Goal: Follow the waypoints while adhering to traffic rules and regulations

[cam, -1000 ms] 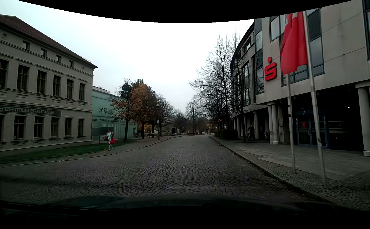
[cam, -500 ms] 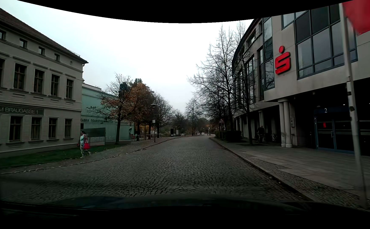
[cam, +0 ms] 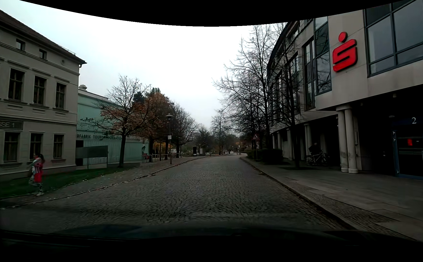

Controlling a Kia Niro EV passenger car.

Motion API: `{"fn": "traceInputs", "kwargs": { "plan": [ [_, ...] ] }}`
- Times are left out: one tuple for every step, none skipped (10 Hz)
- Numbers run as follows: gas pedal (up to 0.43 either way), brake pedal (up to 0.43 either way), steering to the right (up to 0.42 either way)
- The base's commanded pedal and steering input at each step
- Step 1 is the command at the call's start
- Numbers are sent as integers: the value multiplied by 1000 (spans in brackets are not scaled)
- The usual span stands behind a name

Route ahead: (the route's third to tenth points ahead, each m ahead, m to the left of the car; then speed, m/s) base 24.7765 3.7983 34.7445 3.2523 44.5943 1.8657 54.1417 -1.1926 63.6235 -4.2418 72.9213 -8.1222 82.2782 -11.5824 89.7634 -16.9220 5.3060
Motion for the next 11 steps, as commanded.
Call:
{"fn": "traceInputs", "kwargs": {
  "plan": [
    [177,0,-1],
    [189,0,-4],
    [189,0,-8],
    [189,0,-10],
    [177,0,-9],
    [169,0,-4],
    [157,0,-4],
    [138,0,-5],
    [138,0,-6],
    [138,0,-6],
    [138,0,-3]
  ]
}}
